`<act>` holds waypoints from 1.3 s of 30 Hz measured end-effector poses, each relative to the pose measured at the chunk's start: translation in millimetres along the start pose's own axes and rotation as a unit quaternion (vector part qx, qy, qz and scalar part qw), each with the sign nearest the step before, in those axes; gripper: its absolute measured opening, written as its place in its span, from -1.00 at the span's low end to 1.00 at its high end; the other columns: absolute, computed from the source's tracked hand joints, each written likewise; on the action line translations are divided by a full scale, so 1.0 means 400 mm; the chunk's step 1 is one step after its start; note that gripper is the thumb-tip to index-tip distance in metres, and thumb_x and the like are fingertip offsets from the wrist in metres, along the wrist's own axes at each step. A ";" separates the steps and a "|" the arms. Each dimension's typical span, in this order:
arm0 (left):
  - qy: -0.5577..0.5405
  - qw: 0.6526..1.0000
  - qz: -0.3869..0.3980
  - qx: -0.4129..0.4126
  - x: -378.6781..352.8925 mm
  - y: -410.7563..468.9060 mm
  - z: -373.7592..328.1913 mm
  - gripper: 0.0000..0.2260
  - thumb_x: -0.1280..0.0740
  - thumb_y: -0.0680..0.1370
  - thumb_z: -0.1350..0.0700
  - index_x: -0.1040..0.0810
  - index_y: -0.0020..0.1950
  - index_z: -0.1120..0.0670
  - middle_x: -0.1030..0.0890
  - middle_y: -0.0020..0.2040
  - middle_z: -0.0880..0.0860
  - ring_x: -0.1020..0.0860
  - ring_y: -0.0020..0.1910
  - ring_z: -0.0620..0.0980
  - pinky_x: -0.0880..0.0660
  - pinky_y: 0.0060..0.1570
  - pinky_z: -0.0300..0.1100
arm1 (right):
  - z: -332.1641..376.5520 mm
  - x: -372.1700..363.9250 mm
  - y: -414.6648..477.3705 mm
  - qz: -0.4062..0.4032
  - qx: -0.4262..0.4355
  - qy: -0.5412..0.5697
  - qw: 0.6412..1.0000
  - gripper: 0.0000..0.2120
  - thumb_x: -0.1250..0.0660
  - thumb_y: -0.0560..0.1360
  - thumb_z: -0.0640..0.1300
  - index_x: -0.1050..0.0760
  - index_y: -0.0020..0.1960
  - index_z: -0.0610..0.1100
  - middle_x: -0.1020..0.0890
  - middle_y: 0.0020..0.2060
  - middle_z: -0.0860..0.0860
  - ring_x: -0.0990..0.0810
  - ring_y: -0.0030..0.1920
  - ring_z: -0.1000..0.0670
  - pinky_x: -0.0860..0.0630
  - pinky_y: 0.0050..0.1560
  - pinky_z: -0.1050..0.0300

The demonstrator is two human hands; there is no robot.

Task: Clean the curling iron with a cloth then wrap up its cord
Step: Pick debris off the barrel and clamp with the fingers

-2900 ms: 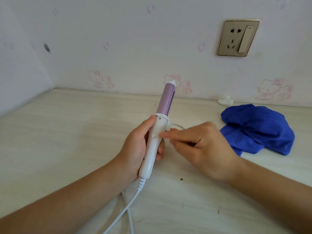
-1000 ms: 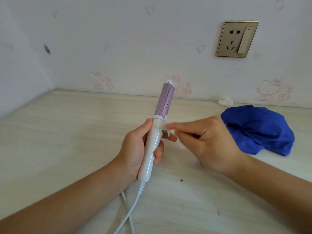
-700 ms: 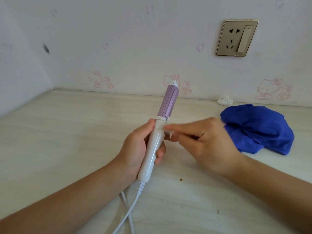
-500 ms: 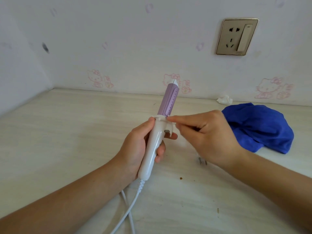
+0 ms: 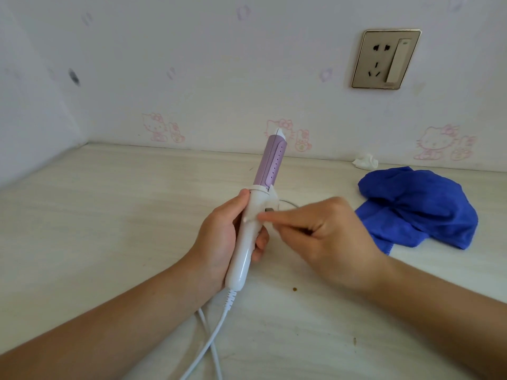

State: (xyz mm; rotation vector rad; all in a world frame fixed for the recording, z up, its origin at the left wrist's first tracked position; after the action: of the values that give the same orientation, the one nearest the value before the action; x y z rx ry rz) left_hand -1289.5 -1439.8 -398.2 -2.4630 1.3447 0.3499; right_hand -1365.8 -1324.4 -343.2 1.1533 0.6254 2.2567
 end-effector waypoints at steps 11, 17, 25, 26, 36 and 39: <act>-0.043 0.999 -0.010 0.000 0.006 0.006 0.001 -0.63 -0.14 0.70 -0.06 -0.61 0.05 0.17 -0.64 -0.23 0.12 -0.45 -0.48 -0.02 -0.35 -0.53 -0.25 | 0.012 -0.021 -0.010 0.053 -0.002 0.008 0.999 -0.68 -0.38 0.54 -0.39 -0.75 0.11 -0.05 -0.49 -0.49 0.43 -0.41 -0.53 0.24 -0.28 -0.34 0.53; -0.048 0.998 -0.028 -0.012 0.016 0.009 -0.004 -0.64 -0.14 0.71 -0.06 -0.62 0.10 0.16 -0.64 -0.12 0.18 -0.40 -0.47 0.00 -0.36 -0.52 -0.25 | 0.017 -0.045 -0.025 0.090 -0.015 0.032 0.995 -0.69 -0.36 0.58 -0.32 -0.73 0.16 -0.01 -0.43 -0.53 0.25 -0.40 -0.54 0.18 -0.28 -0.35 0.48; -0.061 0.998 -0.025 -0.015 0.017 0.012 -0.005 -0.67 -0.17 0.69 -0.07 -0.62 0.04 0.12 -0.58 -0.23 0.08 -0.39 -0.49 -0.03 -0.32 -0.54 -0.27 | 0.012 -0.039 -0.022 0.092 -0.023 0.036 0.995 -0.62 -0.36 0.54 -0.39 -0.74 0.15 0.00 -0.40 -0.55 0.23 -0.35 -0.54 0.17 -0.26 -0.35 0.49; -0.067 0.997 -0.025 -0.015 0.018 0.012 -0.004 -0.66 -0.18 0.69 -0.08 -0.60 0.04 0.14 -0.58 -0.24 0.08 -0.39 -0.49 -0.03 -0.32 -0.54 -0.28 | 0.020 -0.045 -0.024 0.106 -0.011 0.033 0.994 -0.62 -0.36 0.54 -0.39 -0.73 0.18 0.01 -0.41 -0.54 0.21 -0.35 -0.54 0.17 -0.27 -0.34 0.49; -0.059 0.998 -0.039 -0.003 0.009 0.008 0.002 -0.61 -0.19 0.70 -0.09 -0.67 0.03 0.17 -0.66 -0.22 0.10 -0.57 -0.29 0.00 -0.50 -0.18 -0.13 | 0.014 -0.025 -0.016 0.053 -0.008 0.016 0.998 -0.70 -0.39 0.56 -0.32 -0.74 0.14 0.01 -0.46 -0.51 0.32 -0.41 -0.52 0.21 -0.29 -0.34 0.48; -0.032 0.999 -0.044 -0.001 0.007 0.006 0.002 -0.57 -0.14 0.72 -0.08 -0.65 0.00 0.19 -0.65 -0.26 0.08 -0.55 -0.34 -0.01 -0.49 -0.27 -0.16 | 0.018 -0.026 -0.015 0.044 -0.008 0.012 0.999 -0.71 -0.39 0.55 -0.30 -0.74 0.13 0.00 -0.48 -0.49 0.36 -0.45 -0.51 0.24 -0.28 -0.34 0.50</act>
State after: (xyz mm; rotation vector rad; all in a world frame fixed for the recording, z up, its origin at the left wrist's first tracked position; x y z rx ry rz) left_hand -1290.1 -1442.7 -400.4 -2.4816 1.2065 0.4056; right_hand -1353.3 -1325.4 -349.1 1.1690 0.5758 2.3471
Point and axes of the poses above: each hand's wrist, its own y-axis towards the middle knuckle, its own x-axis out of the back of the hand, z = x × y, the point moved 7 cm from there along y, towards the middle knuckle
